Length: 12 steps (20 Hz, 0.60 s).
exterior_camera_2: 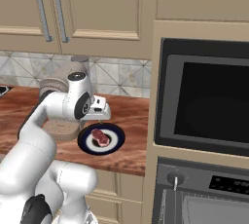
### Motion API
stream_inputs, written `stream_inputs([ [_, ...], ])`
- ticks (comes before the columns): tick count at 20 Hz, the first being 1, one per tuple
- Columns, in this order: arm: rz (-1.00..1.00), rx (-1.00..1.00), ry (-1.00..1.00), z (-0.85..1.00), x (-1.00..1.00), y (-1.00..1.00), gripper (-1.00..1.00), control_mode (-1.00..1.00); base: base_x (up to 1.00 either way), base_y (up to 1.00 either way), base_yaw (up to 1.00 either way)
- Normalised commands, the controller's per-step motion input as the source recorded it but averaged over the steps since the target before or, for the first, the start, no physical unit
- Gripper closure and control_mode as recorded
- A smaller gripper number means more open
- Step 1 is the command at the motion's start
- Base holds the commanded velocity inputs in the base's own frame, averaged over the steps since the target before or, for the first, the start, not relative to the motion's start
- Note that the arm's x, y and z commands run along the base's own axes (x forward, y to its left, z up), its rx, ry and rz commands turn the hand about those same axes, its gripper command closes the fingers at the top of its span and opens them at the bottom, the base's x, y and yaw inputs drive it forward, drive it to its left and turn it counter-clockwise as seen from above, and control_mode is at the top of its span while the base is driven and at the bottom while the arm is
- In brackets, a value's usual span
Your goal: Place the steak on the rack of the oven.
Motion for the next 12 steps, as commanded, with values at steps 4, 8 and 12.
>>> stream_inputs([
  [4,0.00,0.00,0.00,-0.29,0.00,0.00,-1.00,-1.00,0.00,0.00,0.00],
  [8,0.00,0.00,0.00,-0.36,0.00,0.00,-1.00,-1.00,0.00,0.00,0.00],
  [12,0.00,0.00,0.00,-0.31,0.00,0.00,-1.00,-1.00,0.00,0.00,0.00],
])
